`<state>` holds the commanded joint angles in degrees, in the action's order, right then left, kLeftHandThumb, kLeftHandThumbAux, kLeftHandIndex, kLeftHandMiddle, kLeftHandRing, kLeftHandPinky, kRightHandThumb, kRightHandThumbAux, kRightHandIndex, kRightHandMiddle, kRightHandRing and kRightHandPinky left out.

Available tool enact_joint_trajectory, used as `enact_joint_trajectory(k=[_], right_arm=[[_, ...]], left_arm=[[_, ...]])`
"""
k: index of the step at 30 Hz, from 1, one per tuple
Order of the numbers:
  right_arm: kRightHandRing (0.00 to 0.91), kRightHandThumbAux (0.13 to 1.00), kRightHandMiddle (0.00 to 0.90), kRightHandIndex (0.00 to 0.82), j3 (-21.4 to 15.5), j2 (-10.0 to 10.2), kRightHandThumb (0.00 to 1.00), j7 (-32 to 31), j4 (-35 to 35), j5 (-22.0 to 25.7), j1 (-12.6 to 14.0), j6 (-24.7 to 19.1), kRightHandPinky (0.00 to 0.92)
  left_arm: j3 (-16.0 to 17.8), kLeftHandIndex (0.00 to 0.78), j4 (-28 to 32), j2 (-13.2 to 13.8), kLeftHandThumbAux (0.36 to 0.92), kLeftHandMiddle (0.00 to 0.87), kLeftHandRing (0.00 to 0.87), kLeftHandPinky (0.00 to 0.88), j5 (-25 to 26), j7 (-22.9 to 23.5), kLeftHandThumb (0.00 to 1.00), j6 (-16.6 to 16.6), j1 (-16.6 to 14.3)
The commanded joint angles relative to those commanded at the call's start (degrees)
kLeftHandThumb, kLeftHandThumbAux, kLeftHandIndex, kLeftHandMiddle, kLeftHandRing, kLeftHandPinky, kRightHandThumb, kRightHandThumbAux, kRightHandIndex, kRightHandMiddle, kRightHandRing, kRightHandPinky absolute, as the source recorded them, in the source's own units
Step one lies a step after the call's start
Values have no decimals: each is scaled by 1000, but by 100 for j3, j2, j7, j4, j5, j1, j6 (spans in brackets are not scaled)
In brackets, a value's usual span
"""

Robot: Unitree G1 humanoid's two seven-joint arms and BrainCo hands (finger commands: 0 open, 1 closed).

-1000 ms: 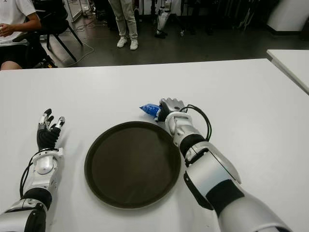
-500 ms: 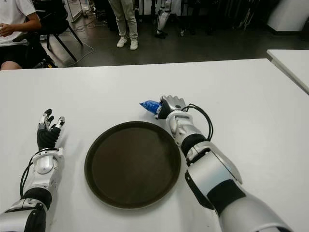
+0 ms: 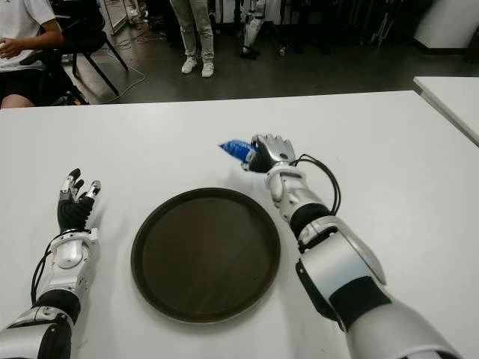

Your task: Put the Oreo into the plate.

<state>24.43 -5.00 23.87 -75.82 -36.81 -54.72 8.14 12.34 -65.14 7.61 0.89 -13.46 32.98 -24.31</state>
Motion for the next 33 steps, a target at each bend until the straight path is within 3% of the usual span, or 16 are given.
enact_joint_trajectory(k=[7,19,33], right_arm=[[723,725,726,436,-240,-50,706,112,118,276,84,450,696],[729,729,751,437,-496,-128,701,-348,642,758,356,1320,697],[759,730,766,436,-451,-262,700,-499,1482,722,744,1625,734]], left_arm=[[12,9,-79,61,613,6,0,0,-9,-7,388,-77,-33],[23,11,-559,274,634,23,1,0,-113,-369,401,-461,-285],[45,16,-699,411,625,23,11,12,-110,-634,377,-637,-420]])
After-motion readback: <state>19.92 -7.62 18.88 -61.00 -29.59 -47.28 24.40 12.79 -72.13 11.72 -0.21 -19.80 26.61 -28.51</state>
